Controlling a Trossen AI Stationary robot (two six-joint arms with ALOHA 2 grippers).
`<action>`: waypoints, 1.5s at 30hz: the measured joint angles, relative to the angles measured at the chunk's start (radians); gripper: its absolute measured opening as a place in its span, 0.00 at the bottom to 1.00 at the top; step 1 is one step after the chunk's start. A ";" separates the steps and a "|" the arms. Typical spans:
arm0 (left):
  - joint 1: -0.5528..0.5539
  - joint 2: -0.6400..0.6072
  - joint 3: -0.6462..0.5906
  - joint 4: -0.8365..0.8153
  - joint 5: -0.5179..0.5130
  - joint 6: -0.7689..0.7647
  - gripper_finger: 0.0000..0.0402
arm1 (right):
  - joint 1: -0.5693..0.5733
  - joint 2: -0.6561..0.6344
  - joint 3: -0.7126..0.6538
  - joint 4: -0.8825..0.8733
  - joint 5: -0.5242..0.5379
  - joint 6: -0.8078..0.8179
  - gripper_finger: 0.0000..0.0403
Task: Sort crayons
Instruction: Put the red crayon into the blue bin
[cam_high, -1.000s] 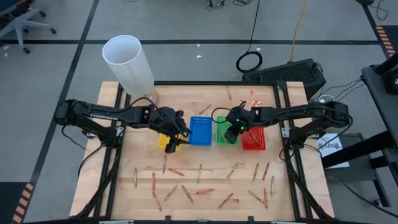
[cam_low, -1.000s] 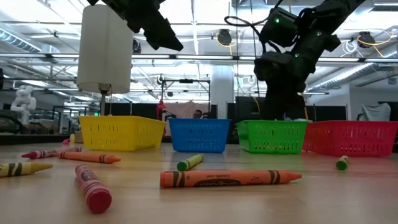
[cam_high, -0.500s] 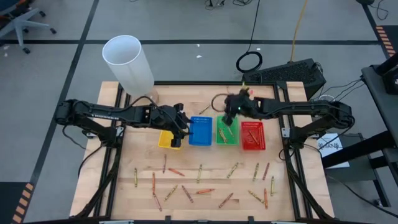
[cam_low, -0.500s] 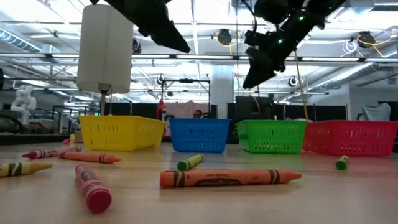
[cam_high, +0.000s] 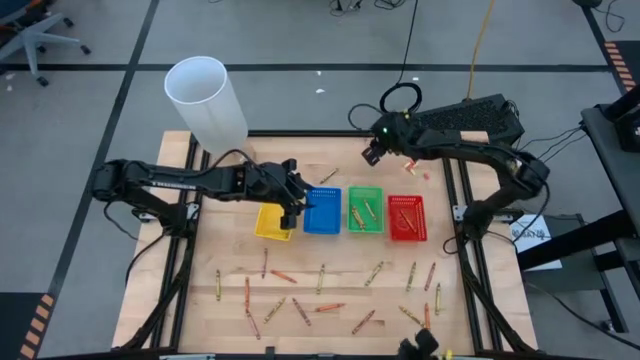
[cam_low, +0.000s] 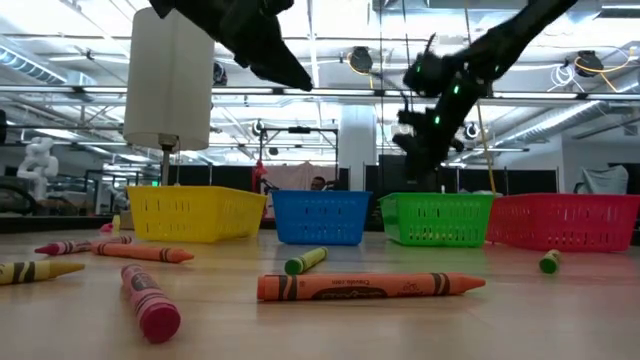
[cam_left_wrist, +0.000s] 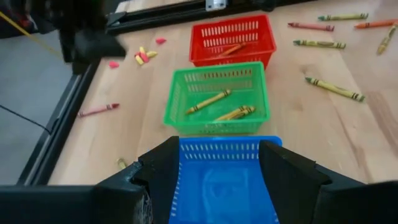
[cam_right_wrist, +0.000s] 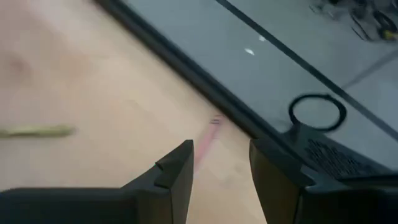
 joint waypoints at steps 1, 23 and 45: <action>0.000 0.005 0.000 0.004 0.000 0.000 0.54 | -0.012 0.021 0.000 0.005 0.001 0.001 0.35; 0.042 0.063 0.000 0.073 -0.013 0.002 0.54 | -0.008 0.342 0.213 -0.076 -0.005 0.165 0.35; 0.041 0.063 0.000 0.058 -0.014 0.021 0.54 | -0.016 0.443 0.294 -0.238 -0.031 0.194 0.31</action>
